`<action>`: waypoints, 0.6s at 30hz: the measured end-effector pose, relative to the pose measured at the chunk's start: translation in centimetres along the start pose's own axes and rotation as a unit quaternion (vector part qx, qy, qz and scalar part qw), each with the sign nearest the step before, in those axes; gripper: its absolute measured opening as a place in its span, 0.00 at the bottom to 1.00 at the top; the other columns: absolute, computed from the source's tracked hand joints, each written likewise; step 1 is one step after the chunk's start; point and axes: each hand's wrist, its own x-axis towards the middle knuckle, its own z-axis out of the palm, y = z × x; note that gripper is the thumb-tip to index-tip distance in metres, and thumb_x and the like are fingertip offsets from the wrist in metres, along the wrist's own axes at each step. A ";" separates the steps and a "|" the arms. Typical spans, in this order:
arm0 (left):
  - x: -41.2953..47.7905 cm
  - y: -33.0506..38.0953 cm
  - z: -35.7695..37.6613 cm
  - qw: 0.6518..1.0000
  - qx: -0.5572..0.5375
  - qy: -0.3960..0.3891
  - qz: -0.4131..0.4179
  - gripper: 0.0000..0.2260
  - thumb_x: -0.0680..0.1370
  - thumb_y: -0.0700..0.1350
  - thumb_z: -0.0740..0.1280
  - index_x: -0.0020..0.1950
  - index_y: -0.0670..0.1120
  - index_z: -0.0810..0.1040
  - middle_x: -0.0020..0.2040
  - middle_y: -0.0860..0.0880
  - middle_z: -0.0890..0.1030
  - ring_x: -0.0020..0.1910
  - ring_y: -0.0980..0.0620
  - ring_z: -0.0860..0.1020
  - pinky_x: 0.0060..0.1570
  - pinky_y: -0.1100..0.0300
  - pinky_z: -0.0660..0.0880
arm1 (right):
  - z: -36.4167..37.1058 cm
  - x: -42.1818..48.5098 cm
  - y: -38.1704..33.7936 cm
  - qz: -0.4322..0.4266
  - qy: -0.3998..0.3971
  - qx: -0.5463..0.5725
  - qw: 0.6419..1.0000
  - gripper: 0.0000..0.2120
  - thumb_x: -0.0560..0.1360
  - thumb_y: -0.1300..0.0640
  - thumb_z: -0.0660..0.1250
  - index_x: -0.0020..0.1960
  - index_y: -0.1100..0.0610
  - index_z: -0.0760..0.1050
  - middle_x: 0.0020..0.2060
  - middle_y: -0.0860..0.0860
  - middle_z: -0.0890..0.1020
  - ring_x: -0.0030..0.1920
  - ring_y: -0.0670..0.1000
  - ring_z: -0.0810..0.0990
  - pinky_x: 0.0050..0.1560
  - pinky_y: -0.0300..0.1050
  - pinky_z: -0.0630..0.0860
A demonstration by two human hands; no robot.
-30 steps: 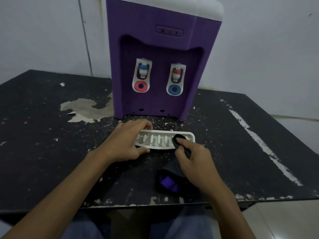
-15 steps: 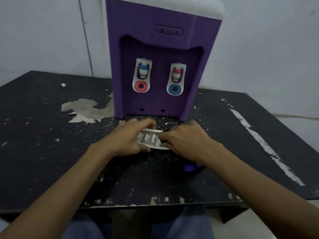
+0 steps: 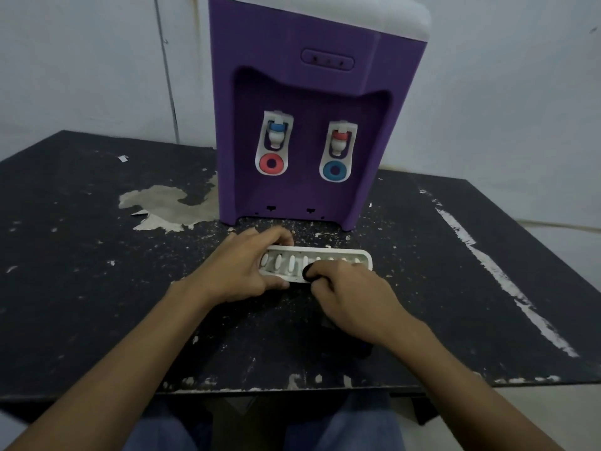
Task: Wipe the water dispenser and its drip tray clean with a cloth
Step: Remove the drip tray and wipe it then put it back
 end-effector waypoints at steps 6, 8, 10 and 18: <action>-0.1 0.2 0.2 1.000 -0.001 0.007 0.005 0.24 0.70 0.55 0.78 0.60 0.61 0.71 0.50 0.63 0.75 0.52 0.59 0.73 0.59 0.50 0.72 | 0.5 -0.2 -1.1 -0.023 0.046 -0.002 0.999 0.14 0.80 0.52 0.56 0.62 0.46 0.75 0.48 0.49 0.83 0.48 0.54 0.80 0.43 0.49 0.75; -0.1 0.2 0.2 1.000 0.003 0.008 0.002 0.24 0.70 0.55 0.78 0.61 0.61 0.70 0.51 0.62 0.76 0.53 0.57 0.73 0.59 0.49 0.72 | 0.9 0.4 -1.2 -0.037 0.027 -0.034 0.998 0.10 0.80 0.52 0.55 0.56 0.49 0.74 0.43 0.49 0.81 0.45 0.55 0.79 0.39 0.50 0.71; -0.1 0.3 0.1 1.000 0.007 0.009 0.001 0.24 0.70 0.55 0.77 0.62 0.60 0.71 0.51 0.62 0.76 0.53 0.55 0.73 0.58 0.49 0.73 | 1.2 0.8 -1.3 -0.031 -0.003 -0.047 0.998 0.07 0.80 0.52 0.56 0.51 0.51 0.71 0.39 0.49 0.76 0.43 0.57 0.78 0.37 0.50 0.67; -0.4 0.7 0.3 0.999 0.027 0.028 0.011 0.23 0.70 0.52 0.78 0.61 0.56 0.73 0.46 0.66 0.71 0.50 0.55 0.72 0.55 0.51 0.72 | -0.6 2.9 -0.2 -0.034 -0.127 0.031 0.991 0.13 0.76 0.52 0.61 0.34 0.55 0.68 0.30 0.50 0.73 0.36 0.55 0.75 0.38 0.52 0.73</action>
